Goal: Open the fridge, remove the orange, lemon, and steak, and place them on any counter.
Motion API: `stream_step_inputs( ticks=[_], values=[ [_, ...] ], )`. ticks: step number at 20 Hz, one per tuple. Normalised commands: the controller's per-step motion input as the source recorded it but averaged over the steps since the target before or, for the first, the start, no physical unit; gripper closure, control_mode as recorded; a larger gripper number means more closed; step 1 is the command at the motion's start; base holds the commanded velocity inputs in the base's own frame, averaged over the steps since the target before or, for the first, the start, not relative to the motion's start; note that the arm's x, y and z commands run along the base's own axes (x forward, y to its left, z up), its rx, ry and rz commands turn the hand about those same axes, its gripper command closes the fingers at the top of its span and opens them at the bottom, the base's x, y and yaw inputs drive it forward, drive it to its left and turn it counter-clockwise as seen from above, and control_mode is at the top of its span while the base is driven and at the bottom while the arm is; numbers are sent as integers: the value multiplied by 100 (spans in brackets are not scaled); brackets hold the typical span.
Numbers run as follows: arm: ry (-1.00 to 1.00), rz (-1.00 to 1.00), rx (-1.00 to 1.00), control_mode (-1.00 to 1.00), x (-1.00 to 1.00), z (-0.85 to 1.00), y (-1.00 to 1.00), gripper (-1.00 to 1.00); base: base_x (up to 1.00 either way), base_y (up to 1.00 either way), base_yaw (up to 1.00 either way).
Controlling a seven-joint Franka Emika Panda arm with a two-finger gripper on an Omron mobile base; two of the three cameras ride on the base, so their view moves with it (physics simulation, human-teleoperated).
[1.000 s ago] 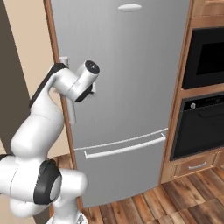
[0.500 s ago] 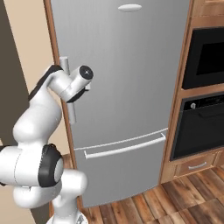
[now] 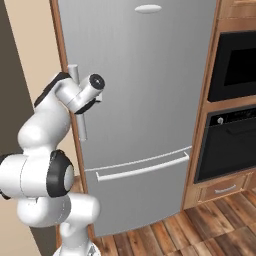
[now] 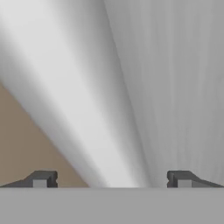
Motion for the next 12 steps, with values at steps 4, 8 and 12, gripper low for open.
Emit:
stream_step_inputs(
  ticks=[4, 8, 12],
  values=[
    [0, -6, 0, -100, 32, -2, 3, -100, 0, 0, 0],
    [-11, -7, 0, -100, 2, -16, 28, 100, 0, 0, 0],
    [-22, -7, 0, -100, 0, -5, 6, 100, 0, 0, 0]
  ],
)
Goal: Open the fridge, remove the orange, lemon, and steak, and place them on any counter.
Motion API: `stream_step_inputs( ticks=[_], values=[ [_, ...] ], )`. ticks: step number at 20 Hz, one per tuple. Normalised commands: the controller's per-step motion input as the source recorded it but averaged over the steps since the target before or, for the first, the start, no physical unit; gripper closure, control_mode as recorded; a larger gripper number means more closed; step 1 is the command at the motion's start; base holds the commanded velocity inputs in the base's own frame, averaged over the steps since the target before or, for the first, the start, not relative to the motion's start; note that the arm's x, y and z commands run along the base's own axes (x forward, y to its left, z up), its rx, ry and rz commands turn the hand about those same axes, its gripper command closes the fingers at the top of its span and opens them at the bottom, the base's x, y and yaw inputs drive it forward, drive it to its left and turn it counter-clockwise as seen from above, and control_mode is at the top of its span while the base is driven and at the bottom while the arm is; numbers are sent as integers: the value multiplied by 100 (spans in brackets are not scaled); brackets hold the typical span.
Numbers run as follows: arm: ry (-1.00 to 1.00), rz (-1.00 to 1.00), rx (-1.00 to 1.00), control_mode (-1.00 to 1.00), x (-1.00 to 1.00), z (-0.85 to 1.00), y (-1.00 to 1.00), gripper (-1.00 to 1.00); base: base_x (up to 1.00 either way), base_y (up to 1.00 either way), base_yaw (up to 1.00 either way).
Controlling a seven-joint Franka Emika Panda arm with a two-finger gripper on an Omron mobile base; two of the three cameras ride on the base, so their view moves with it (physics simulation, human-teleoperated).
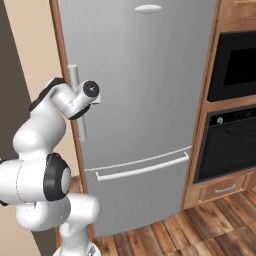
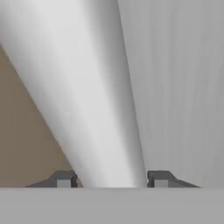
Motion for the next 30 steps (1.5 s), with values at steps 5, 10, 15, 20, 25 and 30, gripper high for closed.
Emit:
stream_step_inputs(
  ticks=[5, 10, 15, 20, 25, 30],
  values=[
    [-16, -7, 0, -100, -3, 0, -34, 100, 0, 0, 0],
    [-6, -6, 1, -100, -44, 7, -99, 100, 0, 0, 0],
    [-11, -2, 11, -100, -71, 24, -100, 100, 0, 0, 0],
    [-11, -3, 14, -100, -61, 36, -100, 100, 0, 0, 0],
    [-9, -3, 13, -100, -45, 47, -100, 100, 0, 0, 0],
    [-2, -3, 13, -100, -39, 49, -100, 100, 0, 0, 0]
  ],
)
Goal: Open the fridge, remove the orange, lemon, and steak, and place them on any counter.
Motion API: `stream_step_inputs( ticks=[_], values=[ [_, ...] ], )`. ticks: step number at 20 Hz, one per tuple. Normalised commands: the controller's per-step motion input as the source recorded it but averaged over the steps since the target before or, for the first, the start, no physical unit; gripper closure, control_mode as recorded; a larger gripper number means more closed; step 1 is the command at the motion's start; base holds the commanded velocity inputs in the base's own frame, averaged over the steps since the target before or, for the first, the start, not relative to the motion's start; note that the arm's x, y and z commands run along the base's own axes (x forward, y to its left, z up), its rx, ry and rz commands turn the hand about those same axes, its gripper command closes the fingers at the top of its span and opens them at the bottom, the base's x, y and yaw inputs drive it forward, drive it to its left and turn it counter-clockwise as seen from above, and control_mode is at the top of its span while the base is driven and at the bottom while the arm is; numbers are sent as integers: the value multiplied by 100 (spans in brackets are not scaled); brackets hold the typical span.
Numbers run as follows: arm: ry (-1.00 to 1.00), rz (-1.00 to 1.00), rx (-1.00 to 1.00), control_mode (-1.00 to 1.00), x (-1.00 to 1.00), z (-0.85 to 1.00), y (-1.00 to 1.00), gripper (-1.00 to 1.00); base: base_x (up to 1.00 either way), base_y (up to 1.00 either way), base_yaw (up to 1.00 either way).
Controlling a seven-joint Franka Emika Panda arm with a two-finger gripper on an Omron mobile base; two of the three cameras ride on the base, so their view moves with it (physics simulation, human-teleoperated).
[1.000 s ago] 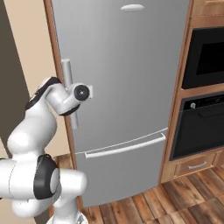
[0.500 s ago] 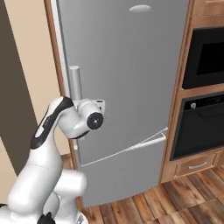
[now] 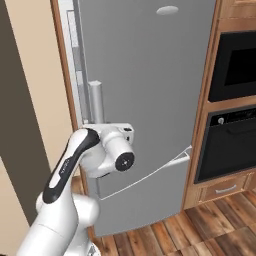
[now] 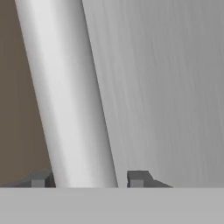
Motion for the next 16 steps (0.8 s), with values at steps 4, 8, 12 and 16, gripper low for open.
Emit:
stream_step_inputs(
  ticks=[4, 8, 12, 16],
  values=[
    [0, -4, 10, -100, -36, 46, -100, 100, 0, 0, 0],
    [0, -2, 10, -100, -34, 45, -100, 100, 0, 0, 0],
    [0, 0, 11, -100, -26, 46, -100, 100, 0, 0, 0],
    [-1, -2, 9, -100, -27, 45, -99, -100, 0, 0, 0]
  ],
)
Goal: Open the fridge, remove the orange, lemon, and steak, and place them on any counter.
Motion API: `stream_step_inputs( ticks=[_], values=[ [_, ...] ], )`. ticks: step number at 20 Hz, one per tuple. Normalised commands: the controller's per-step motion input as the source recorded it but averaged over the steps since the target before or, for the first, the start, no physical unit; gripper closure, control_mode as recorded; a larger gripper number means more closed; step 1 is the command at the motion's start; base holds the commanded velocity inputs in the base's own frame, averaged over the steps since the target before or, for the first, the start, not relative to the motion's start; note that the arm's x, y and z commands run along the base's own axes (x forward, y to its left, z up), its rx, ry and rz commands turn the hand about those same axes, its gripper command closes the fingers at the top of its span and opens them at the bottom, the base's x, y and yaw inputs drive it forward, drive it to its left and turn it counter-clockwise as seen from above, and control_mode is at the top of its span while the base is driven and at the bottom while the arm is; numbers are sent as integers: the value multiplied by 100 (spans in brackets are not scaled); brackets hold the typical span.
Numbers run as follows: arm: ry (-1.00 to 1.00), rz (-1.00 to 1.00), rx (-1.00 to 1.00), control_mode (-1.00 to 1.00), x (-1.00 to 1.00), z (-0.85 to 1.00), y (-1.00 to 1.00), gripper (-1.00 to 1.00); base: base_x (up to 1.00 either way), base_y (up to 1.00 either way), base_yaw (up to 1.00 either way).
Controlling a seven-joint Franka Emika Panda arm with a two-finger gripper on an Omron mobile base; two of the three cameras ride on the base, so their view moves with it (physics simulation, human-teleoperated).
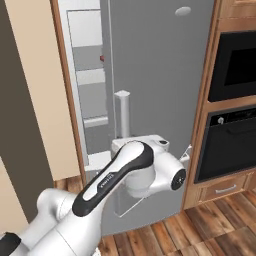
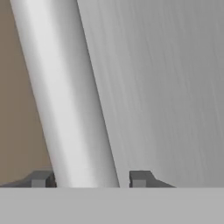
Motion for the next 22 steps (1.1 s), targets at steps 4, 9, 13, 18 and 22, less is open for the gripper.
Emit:
stream_step_inputs(
  ticks=[4, 9, 13, 18, 22],
  values=[
    [-21, -12, 1, -100, -84, 29, -49, -100, 0, 0, 0],
    [-43, -18, -6, -100, -100, 50, -1, -100, 0, 0, 0],
    [-44, -18, -13, -100, -100, 51, 5, -100, 0, 0, 0],
    [-35, -22, -14, -100, -94, 51, 12, -100, 0, 0, 0],
    [-1, -38, -15, -100, -9, 37, -5, -100, 0, 0, 0]
  ],
)
